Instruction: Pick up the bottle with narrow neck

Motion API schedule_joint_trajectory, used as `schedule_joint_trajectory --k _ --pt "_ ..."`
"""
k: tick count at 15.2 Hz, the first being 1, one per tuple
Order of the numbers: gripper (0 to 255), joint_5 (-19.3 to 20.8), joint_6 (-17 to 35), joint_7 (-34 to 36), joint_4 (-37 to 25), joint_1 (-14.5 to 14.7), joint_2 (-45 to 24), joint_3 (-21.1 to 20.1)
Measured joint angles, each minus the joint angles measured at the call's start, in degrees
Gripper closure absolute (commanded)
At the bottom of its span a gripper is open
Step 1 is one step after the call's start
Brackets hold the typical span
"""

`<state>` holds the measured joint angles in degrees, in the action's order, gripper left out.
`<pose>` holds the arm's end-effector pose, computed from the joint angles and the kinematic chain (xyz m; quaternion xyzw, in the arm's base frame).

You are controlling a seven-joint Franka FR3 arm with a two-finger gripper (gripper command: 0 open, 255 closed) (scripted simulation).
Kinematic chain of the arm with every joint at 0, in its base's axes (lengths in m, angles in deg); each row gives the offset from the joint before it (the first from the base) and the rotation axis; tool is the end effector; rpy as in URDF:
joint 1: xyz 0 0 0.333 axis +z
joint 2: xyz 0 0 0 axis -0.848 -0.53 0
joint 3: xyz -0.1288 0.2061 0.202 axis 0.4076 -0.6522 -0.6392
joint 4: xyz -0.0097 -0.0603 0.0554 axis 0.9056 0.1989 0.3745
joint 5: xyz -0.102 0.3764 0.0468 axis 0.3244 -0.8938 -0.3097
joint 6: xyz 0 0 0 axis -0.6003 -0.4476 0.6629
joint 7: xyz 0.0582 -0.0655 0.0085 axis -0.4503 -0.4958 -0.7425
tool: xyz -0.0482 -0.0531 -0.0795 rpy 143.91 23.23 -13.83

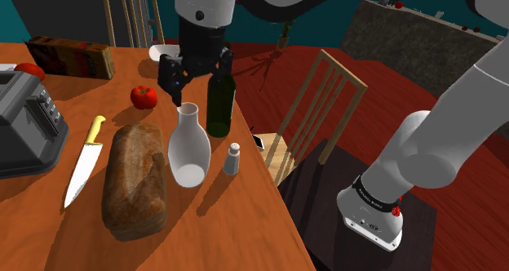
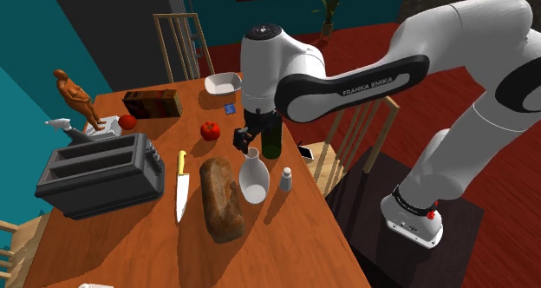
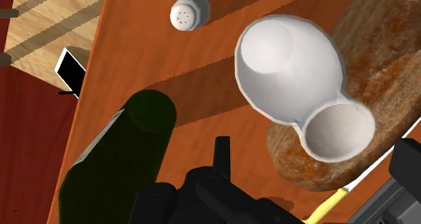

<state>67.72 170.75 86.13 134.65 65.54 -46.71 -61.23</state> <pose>0.4232 0.3572 0.5167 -0.9987 0.0177 -0.0455 0.0138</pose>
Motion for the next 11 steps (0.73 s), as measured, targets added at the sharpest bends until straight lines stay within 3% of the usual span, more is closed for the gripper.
schedule_joint_trajectory --k 3,9,10,11 --pt "0 2.64 1.18 3.36 -2.09 0.9 -3.94 -1.29" --pt "0 3.69 5.32 4.39 0.88 1.1 -5.35 -1.45" --pt "255 3.75 5.57 4.46 1.08 1.12 -5.43 -1.46" --pt "255 3.78 5.69 4.49 1.17 1.12 -5.46 -1.46"
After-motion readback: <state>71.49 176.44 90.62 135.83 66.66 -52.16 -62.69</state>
